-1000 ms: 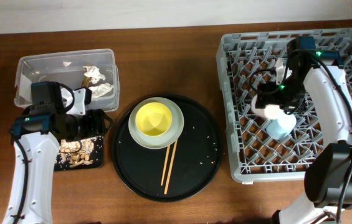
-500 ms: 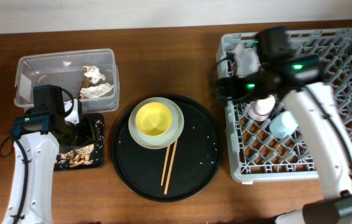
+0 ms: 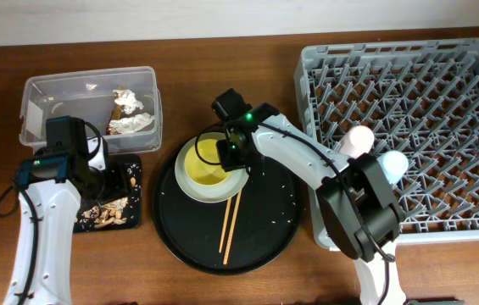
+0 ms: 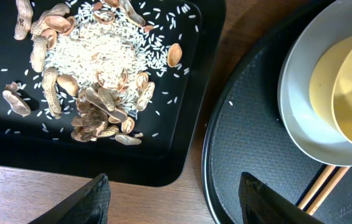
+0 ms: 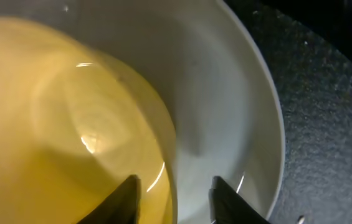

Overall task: Sort waste into correct bins and load items into the dishwasher rack
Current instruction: 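Grasp the yellow bowl with the right gripper and lift it to the rack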

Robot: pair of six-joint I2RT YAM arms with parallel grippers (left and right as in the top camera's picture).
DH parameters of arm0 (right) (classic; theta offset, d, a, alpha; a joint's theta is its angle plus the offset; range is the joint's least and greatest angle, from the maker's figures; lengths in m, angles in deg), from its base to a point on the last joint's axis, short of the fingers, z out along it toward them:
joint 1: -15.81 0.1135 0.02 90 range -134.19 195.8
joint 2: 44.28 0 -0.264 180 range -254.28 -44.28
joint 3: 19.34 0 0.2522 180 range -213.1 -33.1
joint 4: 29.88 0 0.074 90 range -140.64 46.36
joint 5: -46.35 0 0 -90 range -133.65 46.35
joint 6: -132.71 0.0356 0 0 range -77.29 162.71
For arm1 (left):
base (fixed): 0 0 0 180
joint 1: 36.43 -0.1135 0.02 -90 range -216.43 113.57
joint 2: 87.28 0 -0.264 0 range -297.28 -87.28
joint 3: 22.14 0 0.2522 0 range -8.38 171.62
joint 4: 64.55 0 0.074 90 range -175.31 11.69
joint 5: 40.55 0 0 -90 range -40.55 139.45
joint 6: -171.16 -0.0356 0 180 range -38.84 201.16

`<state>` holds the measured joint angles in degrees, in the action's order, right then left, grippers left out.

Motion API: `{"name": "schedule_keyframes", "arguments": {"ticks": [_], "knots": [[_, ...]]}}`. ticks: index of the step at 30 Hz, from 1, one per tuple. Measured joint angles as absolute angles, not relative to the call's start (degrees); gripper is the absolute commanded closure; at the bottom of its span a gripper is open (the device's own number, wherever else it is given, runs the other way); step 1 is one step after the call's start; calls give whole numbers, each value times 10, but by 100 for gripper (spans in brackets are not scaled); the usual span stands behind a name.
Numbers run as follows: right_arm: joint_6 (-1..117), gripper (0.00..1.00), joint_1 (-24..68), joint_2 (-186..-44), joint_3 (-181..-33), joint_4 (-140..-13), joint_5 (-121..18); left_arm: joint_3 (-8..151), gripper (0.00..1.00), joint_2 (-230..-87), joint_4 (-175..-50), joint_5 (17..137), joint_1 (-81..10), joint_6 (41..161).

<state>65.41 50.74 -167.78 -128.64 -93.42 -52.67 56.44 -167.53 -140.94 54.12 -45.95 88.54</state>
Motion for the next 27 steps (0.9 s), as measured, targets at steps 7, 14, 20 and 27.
{"name": "schedule_keyframes", "arguments": {"ticks": [7, 14, 20, 27], "knots": [[665, 96, 500, -1668, -1288, -968, -507, 564, 35, -1675, -1409, 541, -460, 885], [601, 96, 408, -1456, -1345, -968, -239, 564, 35, -1675, -1409, 541, -460, 885], [589, 96, 278, -1475, -1345, -881, 74, 564, 35, -1675, -1401, 541, -460, 885], [588, 96, 174, -1624, -1344, -864, 177, 564, 35, -1675, -1396, 541, -460, 885]]}}
